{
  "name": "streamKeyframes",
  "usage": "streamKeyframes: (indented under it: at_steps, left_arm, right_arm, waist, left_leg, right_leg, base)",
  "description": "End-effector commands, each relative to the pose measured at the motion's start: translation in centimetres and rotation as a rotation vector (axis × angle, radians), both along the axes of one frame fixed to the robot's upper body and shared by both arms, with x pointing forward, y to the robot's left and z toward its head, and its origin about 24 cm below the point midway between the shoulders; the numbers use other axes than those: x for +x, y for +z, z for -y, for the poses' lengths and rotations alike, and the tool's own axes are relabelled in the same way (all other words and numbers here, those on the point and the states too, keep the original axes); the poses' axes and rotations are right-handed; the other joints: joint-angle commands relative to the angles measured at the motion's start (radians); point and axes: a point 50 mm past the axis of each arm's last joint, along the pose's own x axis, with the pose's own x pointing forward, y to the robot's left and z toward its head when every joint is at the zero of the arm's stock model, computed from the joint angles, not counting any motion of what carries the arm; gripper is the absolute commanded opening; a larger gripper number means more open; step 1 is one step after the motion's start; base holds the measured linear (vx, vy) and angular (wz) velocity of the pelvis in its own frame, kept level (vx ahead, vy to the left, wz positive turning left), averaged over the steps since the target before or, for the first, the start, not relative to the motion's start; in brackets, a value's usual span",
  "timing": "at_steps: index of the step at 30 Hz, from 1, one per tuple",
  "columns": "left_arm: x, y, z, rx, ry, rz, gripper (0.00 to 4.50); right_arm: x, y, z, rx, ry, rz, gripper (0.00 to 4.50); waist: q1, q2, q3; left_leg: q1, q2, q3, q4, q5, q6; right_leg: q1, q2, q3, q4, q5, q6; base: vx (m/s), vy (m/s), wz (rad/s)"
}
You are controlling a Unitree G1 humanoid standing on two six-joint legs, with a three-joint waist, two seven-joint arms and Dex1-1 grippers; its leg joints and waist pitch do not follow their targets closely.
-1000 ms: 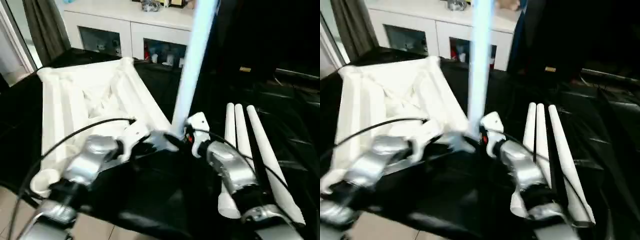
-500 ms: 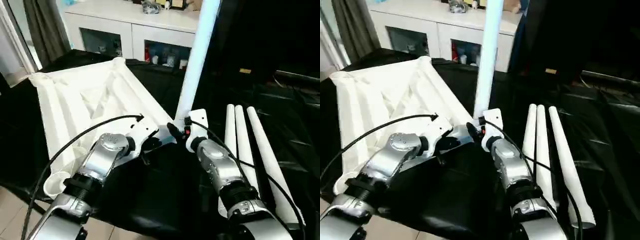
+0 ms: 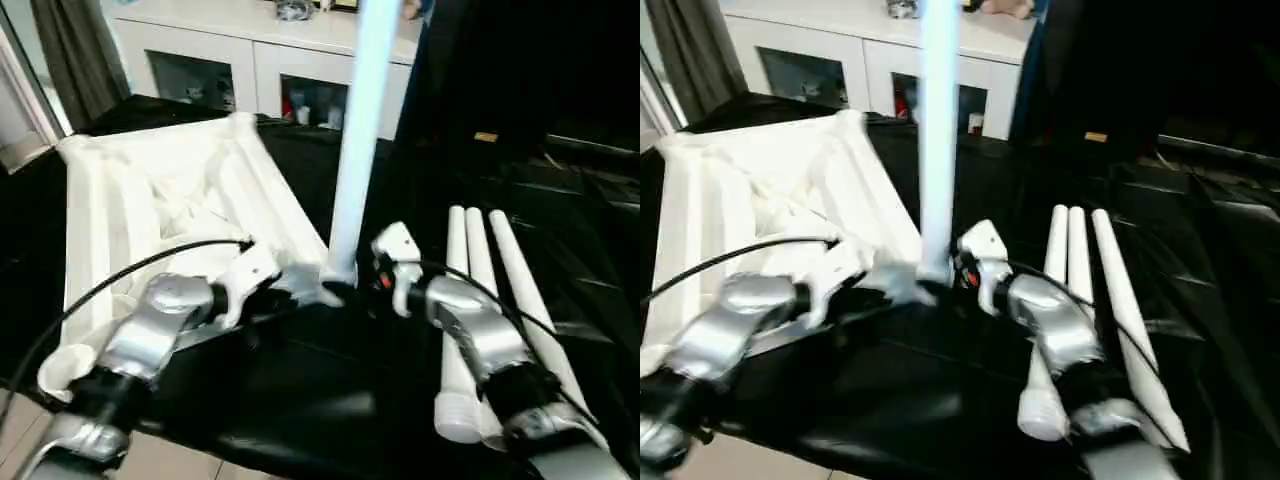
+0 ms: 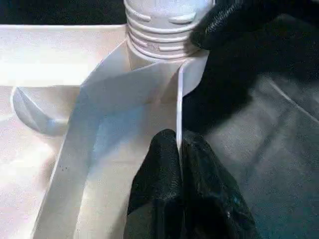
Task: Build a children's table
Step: Rotate leg to tighten
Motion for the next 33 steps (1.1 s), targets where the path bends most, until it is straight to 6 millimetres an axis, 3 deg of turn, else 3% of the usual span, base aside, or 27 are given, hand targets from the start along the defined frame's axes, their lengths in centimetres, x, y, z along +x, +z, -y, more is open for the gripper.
streamKeyframes:
  at_steps: [1, 6, 11, 16, 21, 25, 28, 30, 32, 33]
  left_arm:
    - [-0.9, -0.1, 0.9, -0.083, -0.078, -0.042, 0.0]
    - [-1.4, 0.2, 0.8, -0.099, -0.124, -0.059, 0.0]
    - [-1.6, 0.3, 0.8, -0.101, -0.135, -0.064, 0.0]
    - [-1.6, 0.3, 0.8, -0.099, -0.137, -0.068, 0.0]
    - [-1.7, 0.2, 0.8, -0.096, -0.135, -0.076, 0.0]
    - [-1.7, 0.1, 0.7, -0.092, -0.13, -0.079, 0.0]
    - [-1.5, 0.0, 0.7, -0.084, -0.101, -0.076, 0.0]
    - [-0.3, -0.4, 0.9, -0.065, 0.02, -0.057, 0.0]
    - [0.2, -0.5, 1.2, -0.063, 0.07, -0.046, 0.0]
    - [0.6, -0.5, 1.5, -0.068, 0.098, -0.038, 0.0]
  right_arm:
    - [-0.2, 0.6, 0.1, -0.021, 0.052, 0.03, 3.74]
    - [-0.6, 0.8, 0.5, -0.046, 0.098, 0.029, 3.74]
    - [-0.6, 0.8, 0.4, -0.012, 0.099, 0.017, 3.74]
    - [-0.7, 0.9, 0.3, 0.001, 0.112, 0.007, 3.31]
    - [-1.0, 0.7, 0.2, 0.011, 0.123, -0.003, 2.87]
    - [-1.1, 0.6, 0.1, 0.015, 0.119, -0.01, 2.8]
    - [-1.0, 0.3, 0.1, 0.013, 0.089, -0.015, 2.77]
    - [-0.2, -1.0, 0.1, -0.008, -0.085, -0.033, 2.77]
    - [-0.1, -1.5, -0.1, -0.013, -0.146, -0.044, 2.76]
    - [0.0, -1.9, -0.3, -0.01, -0.184, -0.053, 2.76]
  waist:
    - [0.006, -0.004, -0.045]
    - [0.011, -0.005, -0.047]
    - [0.012, -0.006, -0.045]
    - [0.013, -0.007, -0.045]
    - [0.012, -0.007, -0.047]
    - [0.013, -0.005, -0.047]
    - [0.012, -0.005, -0.046]
    - [0.008, -0.002, -0.043]
    - [0.008, -0.006, -0.045]
    - [0.009, -0.008, -0.045]
  left_leg:
    - [-0.018, 0.003, 0.012, -0.059, -0.151, 0.069]
    - [-0.015, 0.001, 0.015, -0.056, -0.115, 0.073]
    - [-0.014, 0.001, 0.014, -0.058, -0.131, 0.065]
    - [-0.014, 0.002, 0.013, -0.058, -0.137, 0.063]
    - [-0.015, 0.001, 0.013, -0.056, -0.112, 0.067]
    - [-0.014, 0.001, 0.014, -0.056, -0.119, 0.066]
    - [-0.014, 0.001, 0.013, -0.057, -0.125, 0.06]
    - [-0.012, 0.002, 0.016, -0.058, -0.132, 0.052]
    - [-0.012, -0.002, 0.012, -0.059, -0.149, 0.027]
    - [-0.012, -0.002, 0.012, -0.058, -0.152, 0.03]
  right_leg:
    - [0.059, -0.048, 0.041, -0.07, -0.236, -0.177]
    - [0.063, -0.044, 0.043, -0.059, -0.144, -0.201]
    - [0.064, -0.046, 0.043, -0.063, -0.18, -0.195]
    - [0.064, -0.047, 0.043, -0.064, -0.2, -0.187]
    - [0.066, -0.046, 0.042, -0.058, -0.154, -0.198]
    - [0.066, -0.046, 0.043, -0.06, -0.168, -0.196]
    - [0.066, -0.046, 0.042, -0.061, -0.175, -0.195]
    - [0.059, -0.044, 0.044, -0.063, -0.184, -0.195]
    - [0.066, -0.048, 0.043, -0.068, -0.249, -0.175]
    - [0.064, -0.047, 0.043, -0.071, -0.258, -0.165]
  base:
    - [0.0, 0.0, 0.0]
    - [0.0, 0.0, 0.0]
    - [0.0, 0.0, 0.0]
    - [0.0, 0.0, 0.0]
    - [0.0, 0.0, 0.0]
    - [0.0, 0.0, 0.0]
    - [0.0, 0.0, 0.0]
    - [0.0, 0.0, 0.0]
    - [0.0, 0.0, 0.0]
    - [0.0, 0.0, 0.0]
